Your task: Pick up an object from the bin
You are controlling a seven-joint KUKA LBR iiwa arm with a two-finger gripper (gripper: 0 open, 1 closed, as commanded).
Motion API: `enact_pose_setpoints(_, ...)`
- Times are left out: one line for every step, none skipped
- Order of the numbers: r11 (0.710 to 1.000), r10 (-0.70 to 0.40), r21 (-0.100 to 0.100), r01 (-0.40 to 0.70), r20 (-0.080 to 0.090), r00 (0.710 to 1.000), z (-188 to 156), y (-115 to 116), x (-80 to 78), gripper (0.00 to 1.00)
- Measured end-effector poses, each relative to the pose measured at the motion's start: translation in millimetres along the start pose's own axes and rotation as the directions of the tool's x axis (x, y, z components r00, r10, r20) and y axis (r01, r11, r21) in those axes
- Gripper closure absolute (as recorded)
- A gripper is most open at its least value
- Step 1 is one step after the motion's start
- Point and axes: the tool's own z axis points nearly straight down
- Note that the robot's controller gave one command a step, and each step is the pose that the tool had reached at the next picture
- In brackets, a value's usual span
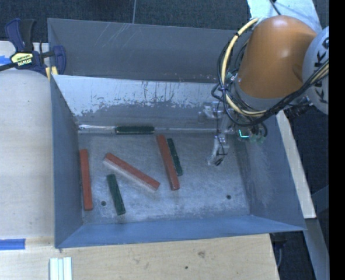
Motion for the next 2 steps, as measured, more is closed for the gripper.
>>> enact_pose_setpoints(0.991, -0.134, 0.000, 0.134, 0.007, 0.991, 92, 82, 5.7, 0.00)
enact_pose_setpoints(0.989, -0.148, -0.002, 0.148, 0.002, 0.989, 162, 185, 33.1, 0.00)
